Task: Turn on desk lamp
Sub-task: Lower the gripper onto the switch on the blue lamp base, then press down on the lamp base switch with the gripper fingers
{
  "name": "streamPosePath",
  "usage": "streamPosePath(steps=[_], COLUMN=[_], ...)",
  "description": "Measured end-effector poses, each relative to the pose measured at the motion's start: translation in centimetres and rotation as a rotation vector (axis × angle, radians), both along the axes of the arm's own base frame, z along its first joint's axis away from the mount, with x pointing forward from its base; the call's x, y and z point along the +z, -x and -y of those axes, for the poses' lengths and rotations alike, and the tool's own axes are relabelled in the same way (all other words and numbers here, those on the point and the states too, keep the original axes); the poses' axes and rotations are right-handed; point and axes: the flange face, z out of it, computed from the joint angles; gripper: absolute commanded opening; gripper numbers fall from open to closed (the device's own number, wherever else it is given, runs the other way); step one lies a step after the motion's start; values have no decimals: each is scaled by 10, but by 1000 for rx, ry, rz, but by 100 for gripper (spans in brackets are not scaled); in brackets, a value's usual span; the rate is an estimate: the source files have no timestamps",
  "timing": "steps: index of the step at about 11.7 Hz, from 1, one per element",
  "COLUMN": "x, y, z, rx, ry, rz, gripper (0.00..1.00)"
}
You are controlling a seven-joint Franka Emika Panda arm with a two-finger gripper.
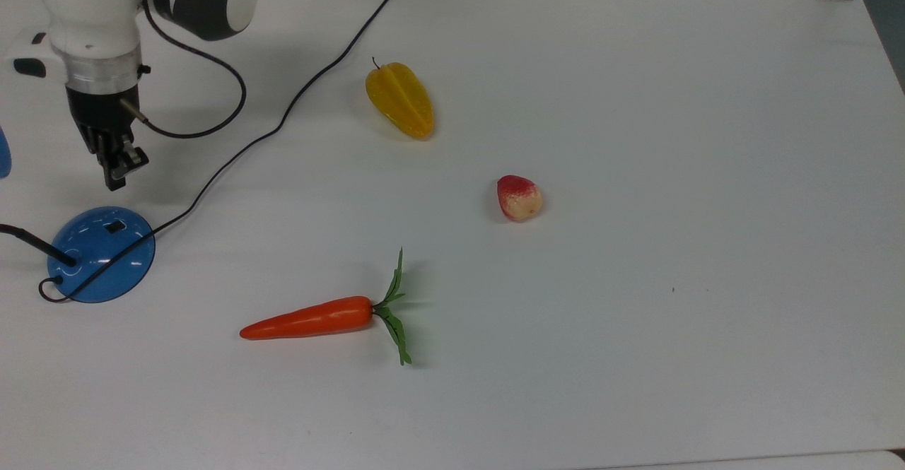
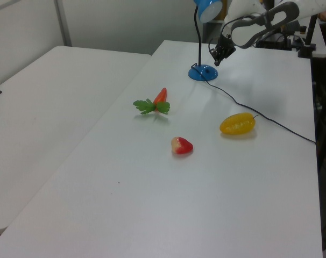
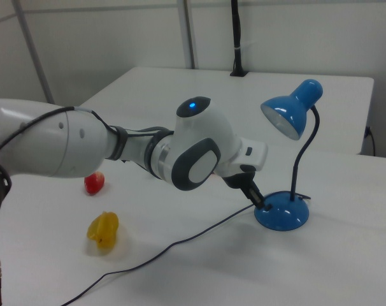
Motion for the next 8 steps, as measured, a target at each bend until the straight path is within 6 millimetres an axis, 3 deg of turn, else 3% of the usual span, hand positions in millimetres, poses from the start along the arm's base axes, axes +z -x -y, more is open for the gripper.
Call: streamPosePath(steps=[8], x=[-19], y=[-20], z=[7], rx=[-3], ry=[24], rz=[74], gripper=[0])
